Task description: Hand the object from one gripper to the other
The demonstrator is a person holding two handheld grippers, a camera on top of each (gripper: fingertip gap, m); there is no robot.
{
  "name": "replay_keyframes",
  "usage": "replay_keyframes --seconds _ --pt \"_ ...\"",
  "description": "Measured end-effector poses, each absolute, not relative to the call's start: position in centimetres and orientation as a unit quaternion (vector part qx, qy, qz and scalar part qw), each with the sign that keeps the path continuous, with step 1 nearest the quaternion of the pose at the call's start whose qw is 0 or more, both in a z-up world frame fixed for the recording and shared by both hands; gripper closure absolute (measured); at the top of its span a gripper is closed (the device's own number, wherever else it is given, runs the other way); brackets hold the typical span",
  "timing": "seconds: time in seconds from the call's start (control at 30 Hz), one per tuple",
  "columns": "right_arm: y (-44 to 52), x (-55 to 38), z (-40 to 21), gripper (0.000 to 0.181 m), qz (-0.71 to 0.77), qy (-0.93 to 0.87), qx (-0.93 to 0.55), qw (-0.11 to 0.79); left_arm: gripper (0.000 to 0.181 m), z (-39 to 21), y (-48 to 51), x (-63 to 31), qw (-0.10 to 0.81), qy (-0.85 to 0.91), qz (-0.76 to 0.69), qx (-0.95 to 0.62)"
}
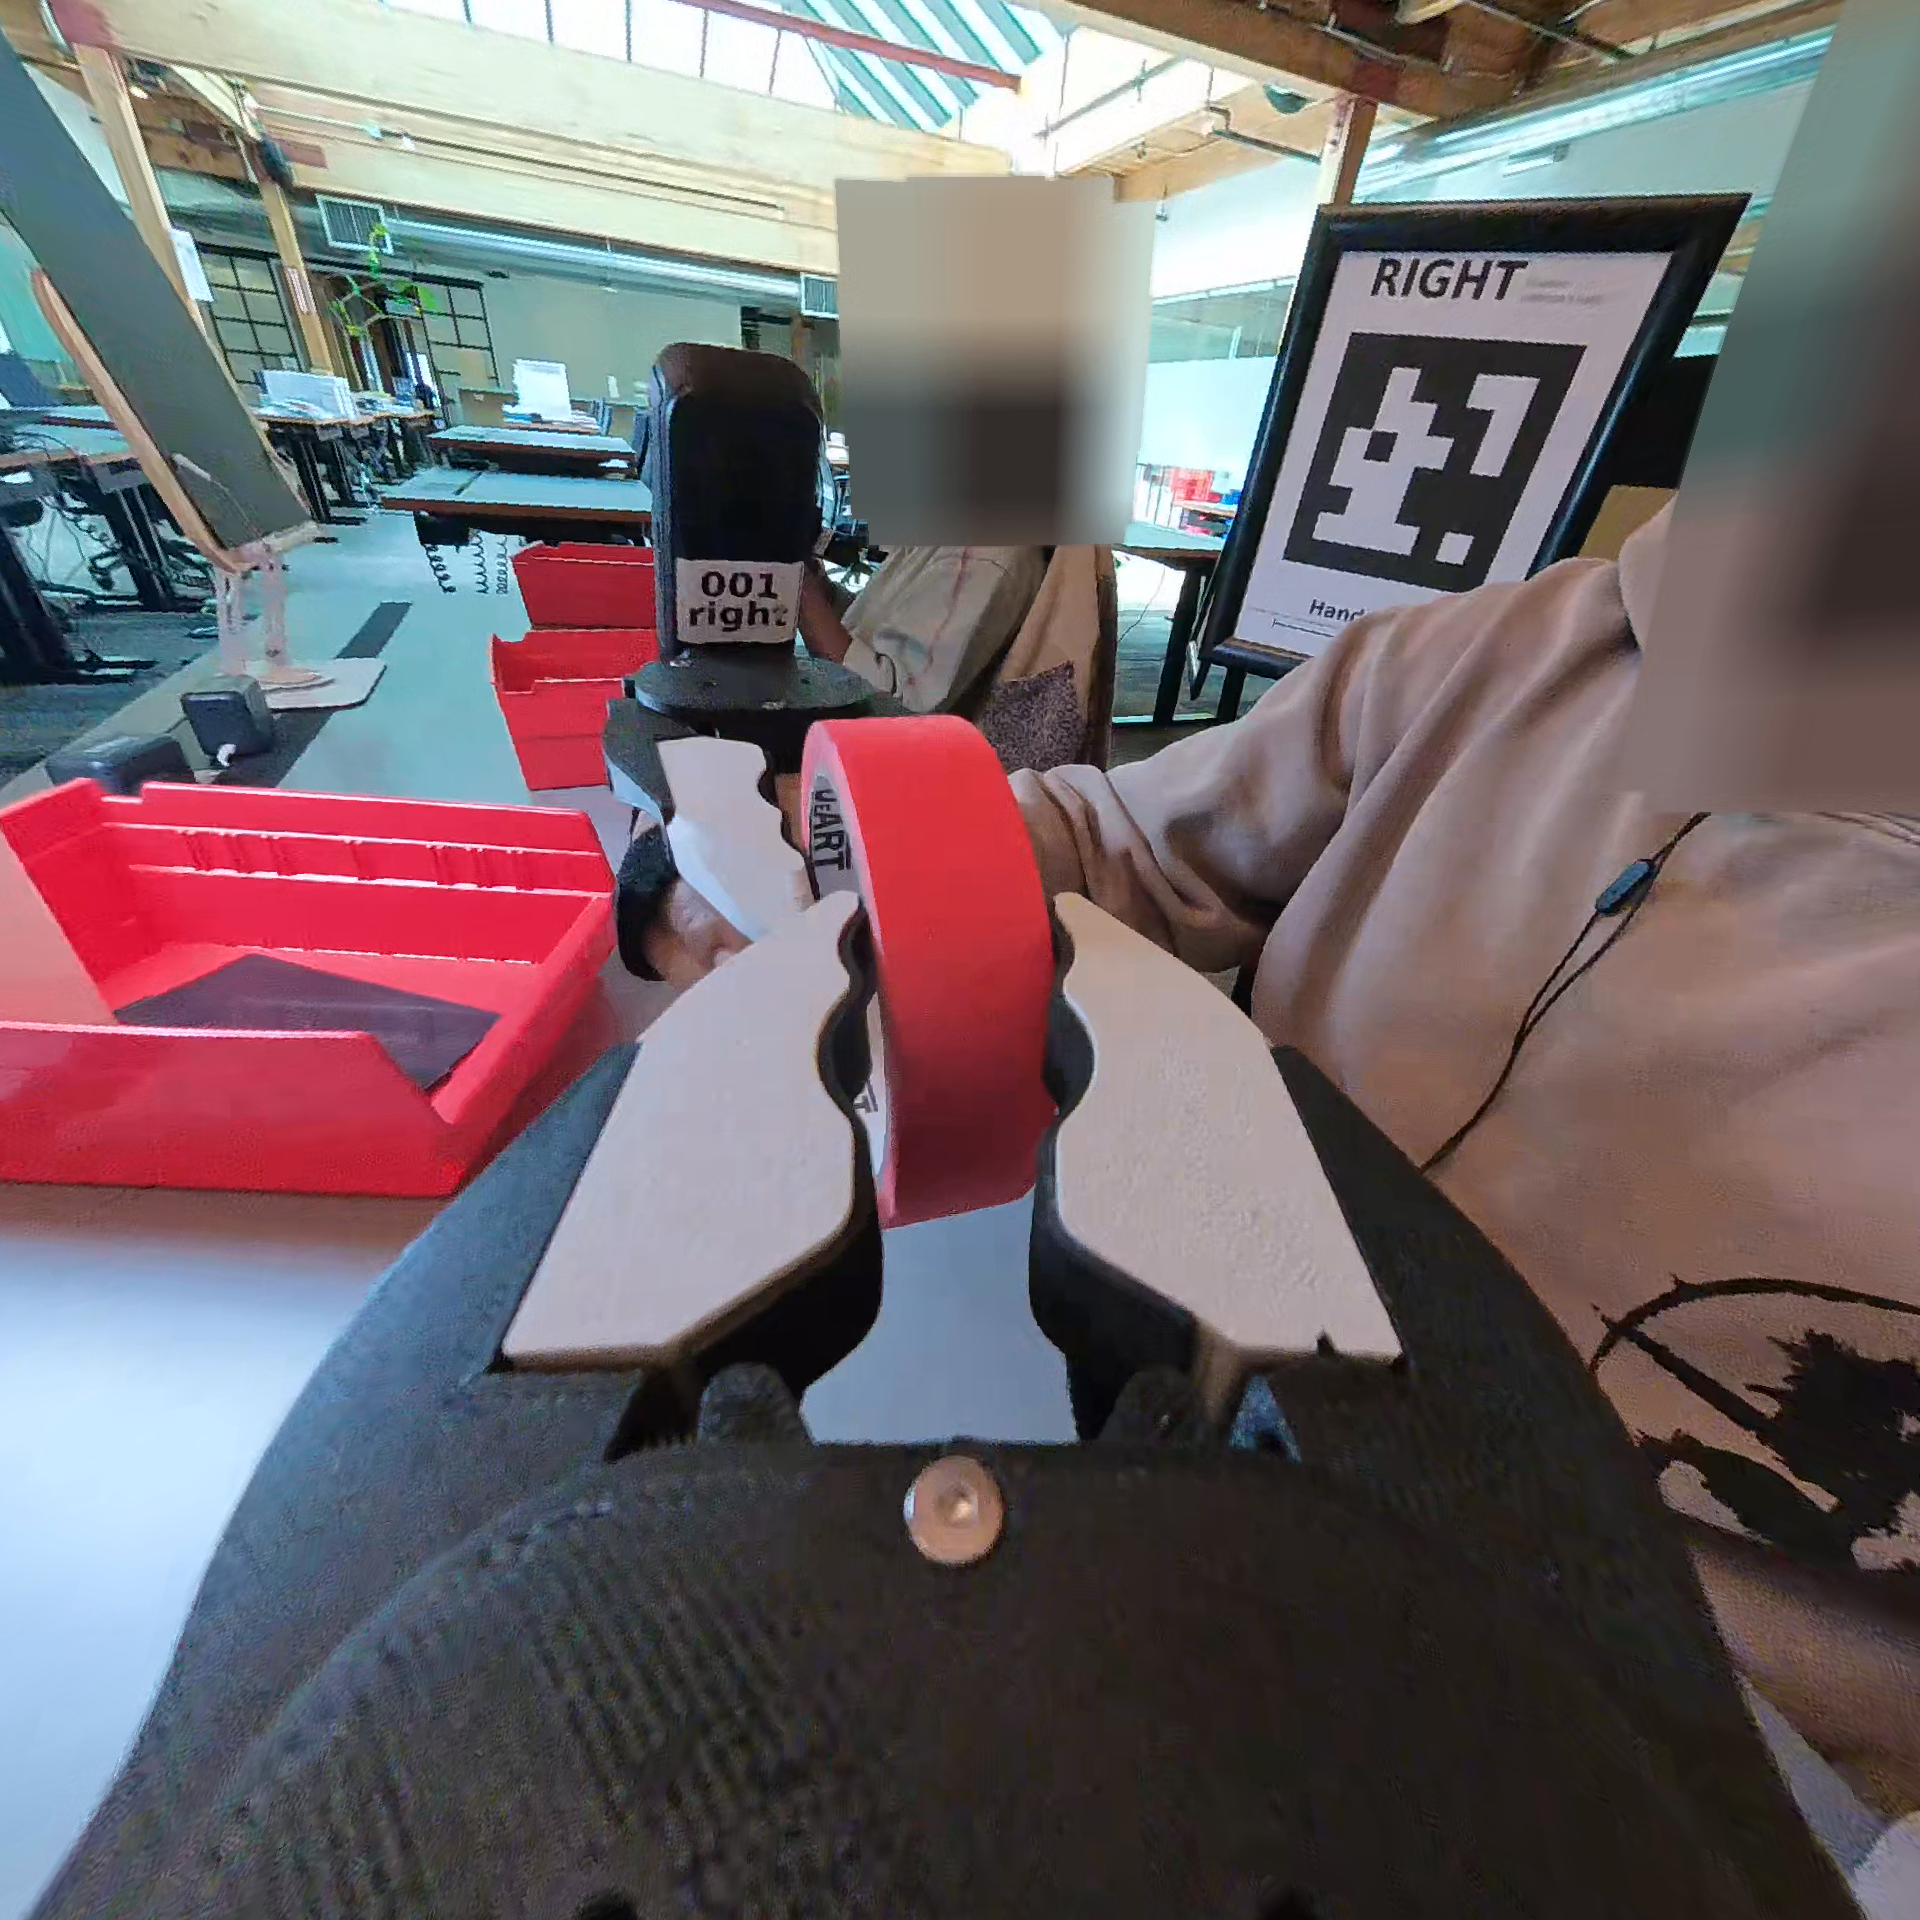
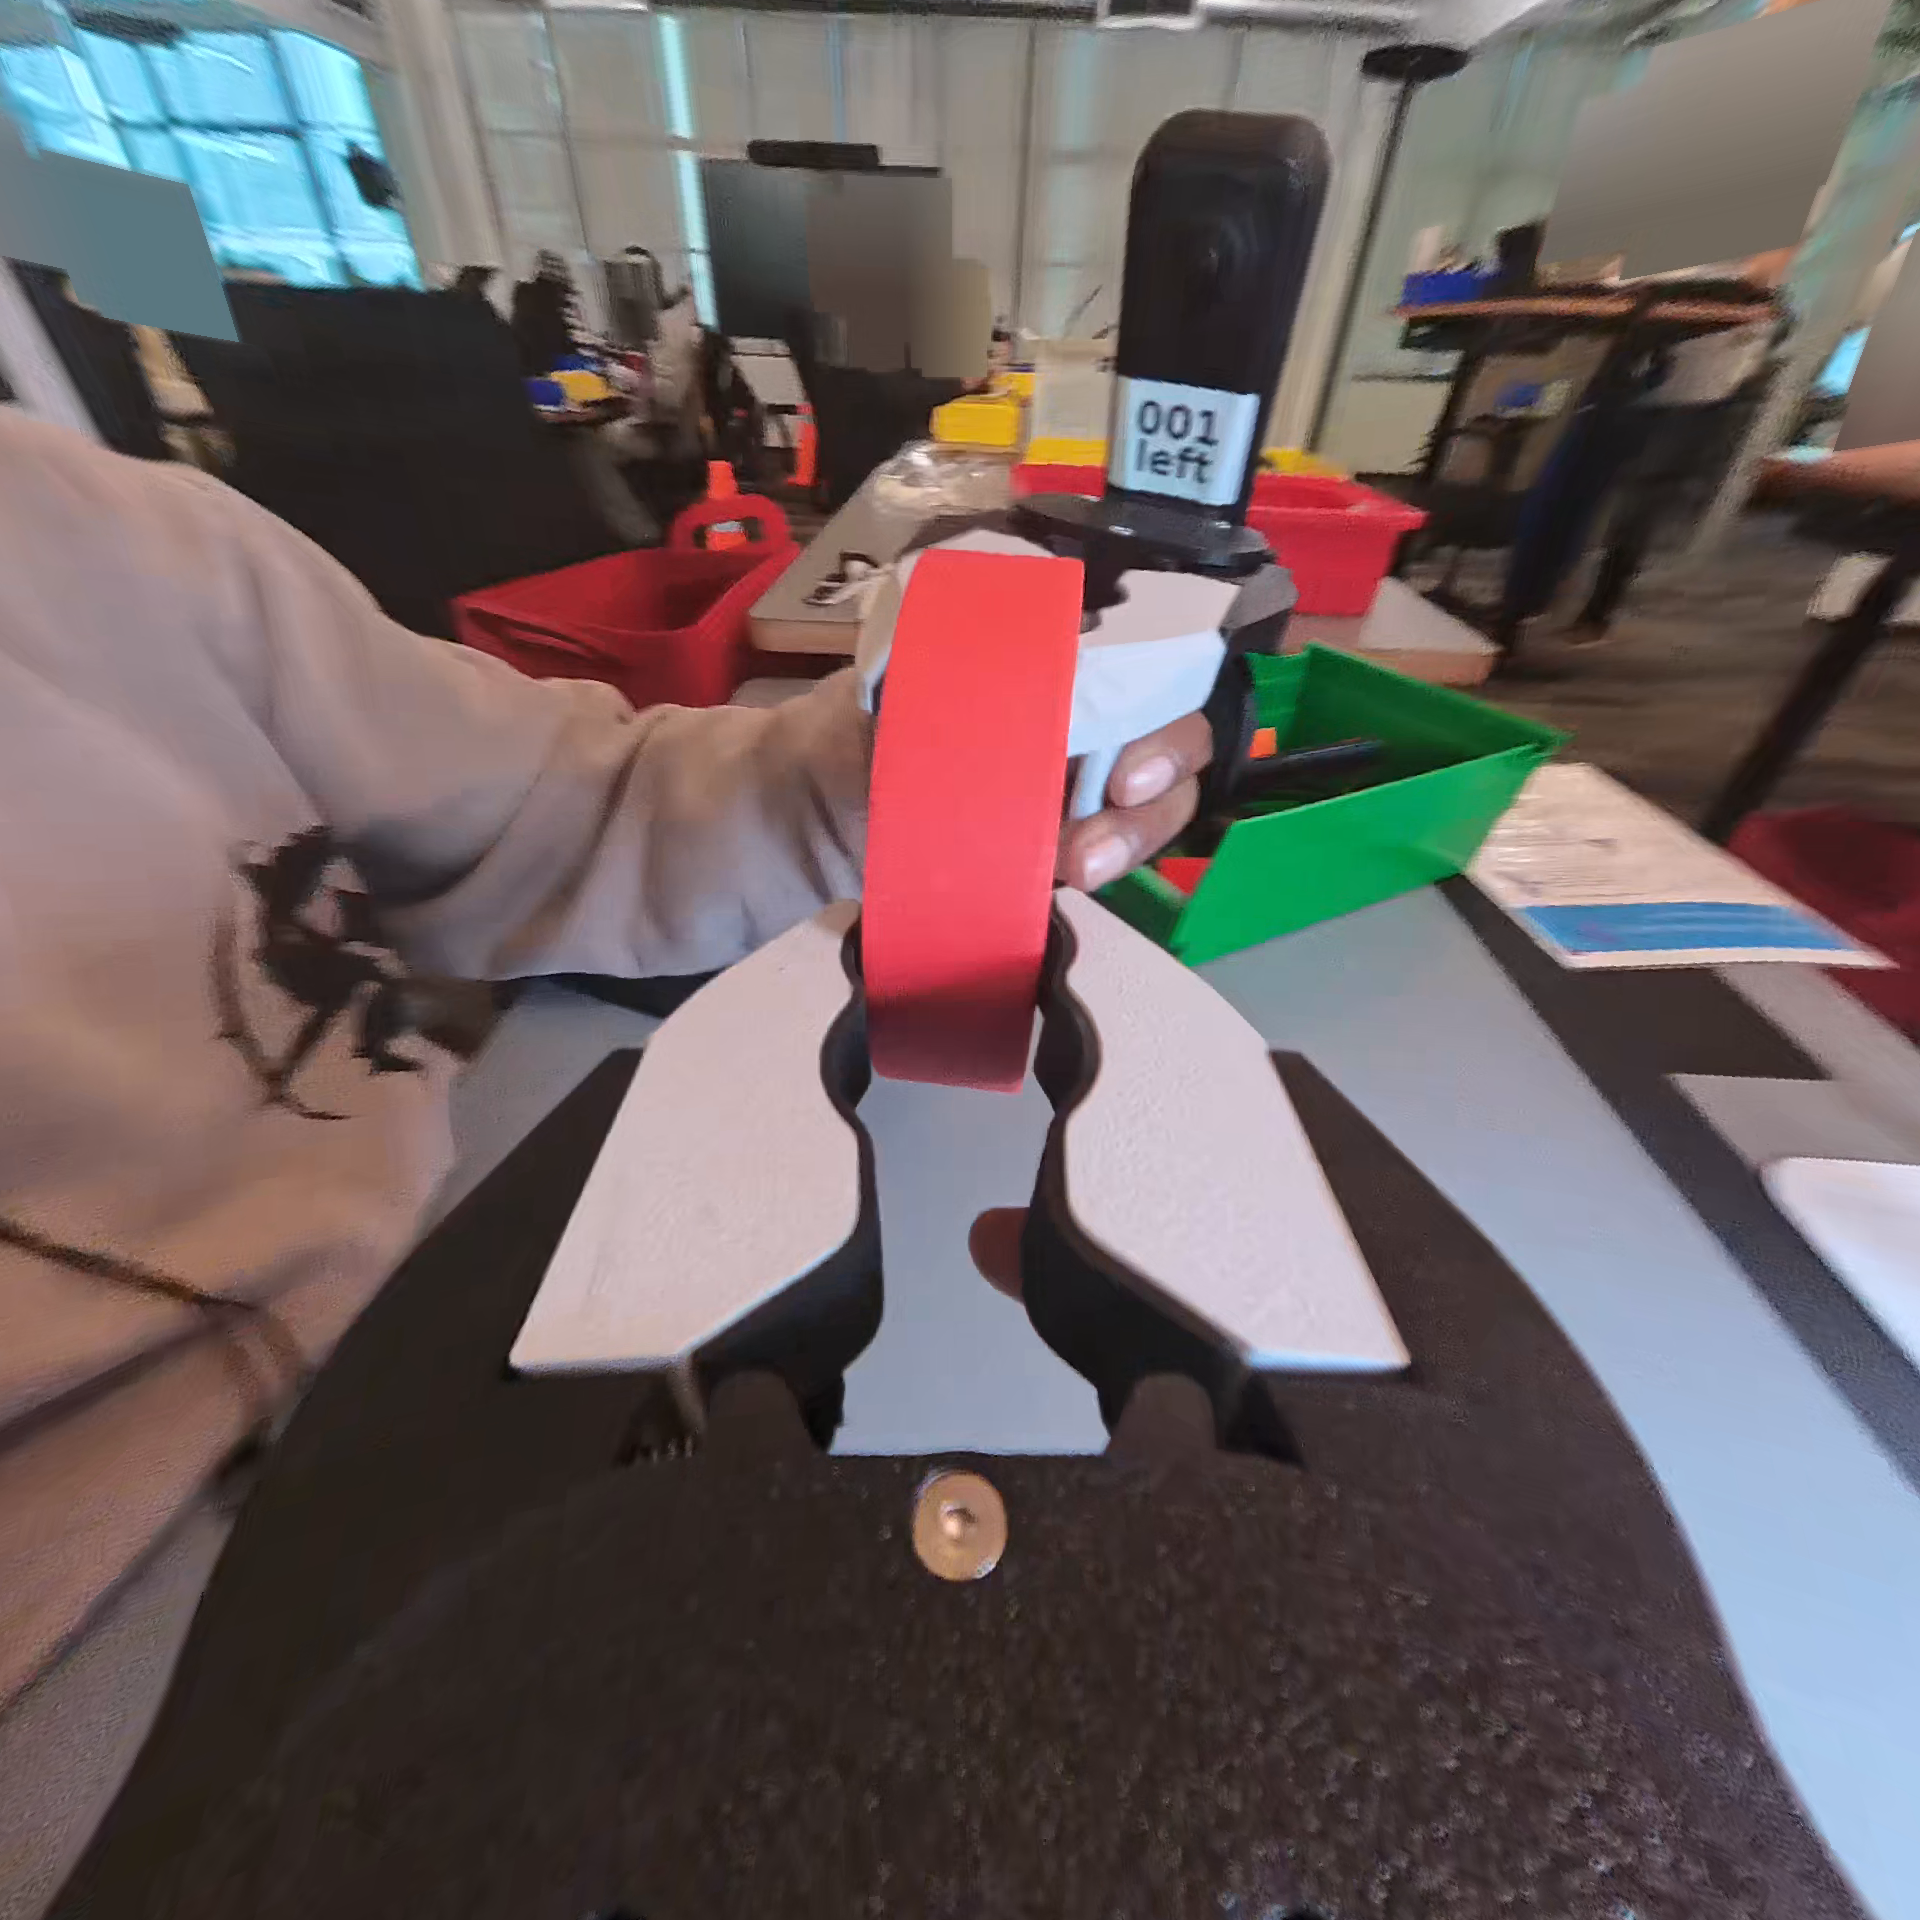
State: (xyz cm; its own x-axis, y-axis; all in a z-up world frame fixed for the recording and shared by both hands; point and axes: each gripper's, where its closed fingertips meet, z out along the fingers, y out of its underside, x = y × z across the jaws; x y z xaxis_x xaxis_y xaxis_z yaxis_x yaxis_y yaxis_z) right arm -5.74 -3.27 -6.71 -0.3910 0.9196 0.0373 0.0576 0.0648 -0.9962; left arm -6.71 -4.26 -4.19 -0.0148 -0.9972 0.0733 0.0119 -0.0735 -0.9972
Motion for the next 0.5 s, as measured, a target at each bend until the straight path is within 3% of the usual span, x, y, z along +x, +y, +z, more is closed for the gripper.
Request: replay_keyframes --seconds 0.17,0.33,0.5 --pt "3.3 -5.9 -4.8 0.154 0.422 -0.534 -0.473 0.56 0.148 -3.7 3.3 -11.6 0.613 0.304 -0.387 -0.618" --pt "7.9 -4.0 -3.8 0.154 0.124 -0.481 -0.427 0.755 0.137 -3.5 4.5 -10.6 0.56 0.183 -0.502 -0.633" --pt "6.2 -5.7 -6.1 0.154 -0.186 -0.523 -0.218 0.803 0.127 -5.0 5.0 -6.5 0.503 0.123 -0.565 -0.643"
